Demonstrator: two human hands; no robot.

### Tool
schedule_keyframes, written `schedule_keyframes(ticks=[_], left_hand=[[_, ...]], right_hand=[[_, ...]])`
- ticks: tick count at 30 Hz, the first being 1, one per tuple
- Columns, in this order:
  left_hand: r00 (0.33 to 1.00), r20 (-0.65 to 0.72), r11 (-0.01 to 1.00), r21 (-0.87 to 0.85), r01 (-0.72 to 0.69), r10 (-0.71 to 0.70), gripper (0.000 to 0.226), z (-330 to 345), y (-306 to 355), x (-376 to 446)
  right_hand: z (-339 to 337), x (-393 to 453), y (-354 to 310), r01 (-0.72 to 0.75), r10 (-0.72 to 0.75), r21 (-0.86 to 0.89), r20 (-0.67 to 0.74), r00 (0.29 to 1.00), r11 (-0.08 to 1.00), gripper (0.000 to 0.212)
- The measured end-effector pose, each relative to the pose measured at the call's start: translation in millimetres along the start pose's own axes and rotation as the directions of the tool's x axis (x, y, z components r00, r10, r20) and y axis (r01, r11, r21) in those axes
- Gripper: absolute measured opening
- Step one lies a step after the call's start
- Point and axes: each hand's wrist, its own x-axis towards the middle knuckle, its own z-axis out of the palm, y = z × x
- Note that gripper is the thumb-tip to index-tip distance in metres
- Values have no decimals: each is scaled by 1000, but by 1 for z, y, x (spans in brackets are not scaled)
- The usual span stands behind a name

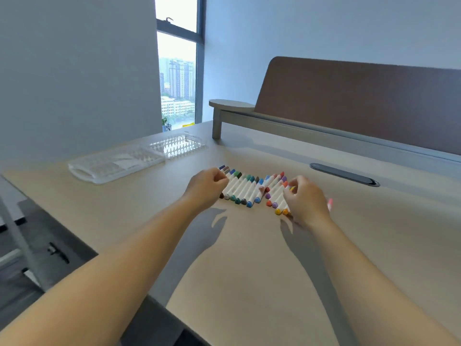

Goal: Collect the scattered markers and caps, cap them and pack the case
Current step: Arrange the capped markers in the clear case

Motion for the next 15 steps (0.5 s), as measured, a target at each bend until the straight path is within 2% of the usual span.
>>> schedule_keyframes(ticks=[4,7,10,15], left_hand=[[995,-99,996,86,8,1,24,-55,-37,-2],[985,-171,988,146,54,-29,26,-90,-68,8],[976,-211,962,249,115,-62,30,-108,-105,31],[976,-180,867,460,193,-122,36,-104,-146,81]], right_hand=[[27,-2,-59,165,-171,62,98,980,984,26],[48,8,-97,235,-244,76,143,959,969,25],[76,32,-125,264,-275,82,190,943,961,25],[135,86,-157,276,-294,107,254,921,955,27]])
